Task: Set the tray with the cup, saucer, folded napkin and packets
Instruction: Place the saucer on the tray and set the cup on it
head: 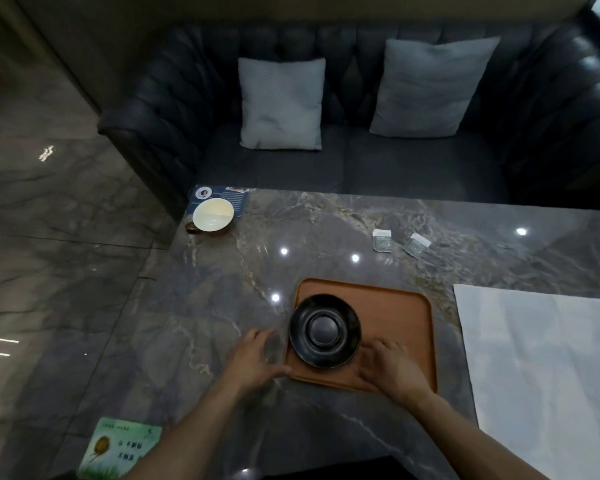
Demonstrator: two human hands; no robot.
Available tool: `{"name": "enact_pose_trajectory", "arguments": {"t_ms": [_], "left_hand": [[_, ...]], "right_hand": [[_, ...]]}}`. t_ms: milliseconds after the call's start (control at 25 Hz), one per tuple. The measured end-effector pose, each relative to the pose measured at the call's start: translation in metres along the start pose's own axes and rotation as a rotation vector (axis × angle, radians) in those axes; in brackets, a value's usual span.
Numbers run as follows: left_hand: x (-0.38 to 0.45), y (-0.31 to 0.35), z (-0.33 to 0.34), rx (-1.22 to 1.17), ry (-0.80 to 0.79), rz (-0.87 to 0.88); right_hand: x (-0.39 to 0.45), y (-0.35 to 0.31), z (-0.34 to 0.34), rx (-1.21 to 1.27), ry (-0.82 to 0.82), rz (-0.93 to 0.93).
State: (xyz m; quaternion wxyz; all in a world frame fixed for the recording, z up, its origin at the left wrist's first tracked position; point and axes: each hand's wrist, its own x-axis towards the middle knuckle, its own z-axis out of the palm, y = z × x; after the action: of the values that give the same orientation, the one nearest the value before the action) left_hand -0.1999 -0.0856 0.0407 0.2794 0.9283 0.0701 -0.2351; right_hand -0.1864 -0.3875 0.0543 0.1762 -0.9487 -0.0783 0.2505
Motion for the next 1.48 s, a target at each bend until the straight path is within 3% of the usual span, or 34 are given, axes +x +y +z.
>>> {"name": "enact_pose_trajectory", "arguments": {"t_ms": [240, 520, 960, 1200, 1480], "left_hand": [[-0.027, -0.018, -0.023, 0.099, 0.088, 0.032], [-0.006, -0.076, -0.073, 0.153, 0.287, 0.084], [0.107, -0.178, -0.192, 0.030, 0.230, -0.067], [0.164, -0.186, -0.226, -0.047, 0.270, 0.007], [0.217, -0.175, -0.235, -0.139, 0.271, 0.128]], "right_hand": [[-0.003, -0.028, -0.010, 0.058, 0.064, -0.100], [0.051, -0.098, -0.014, 0.028, 0.118, -0.252], [0.214, -0.209, -0.031, 0.090, 0.012, -0.105], [0.274, -0.240, -0.042, 0.237, -0.011, -0.053], [0.330, -0.266, -0.045, 0.356, -0.034, -0.142]]}}
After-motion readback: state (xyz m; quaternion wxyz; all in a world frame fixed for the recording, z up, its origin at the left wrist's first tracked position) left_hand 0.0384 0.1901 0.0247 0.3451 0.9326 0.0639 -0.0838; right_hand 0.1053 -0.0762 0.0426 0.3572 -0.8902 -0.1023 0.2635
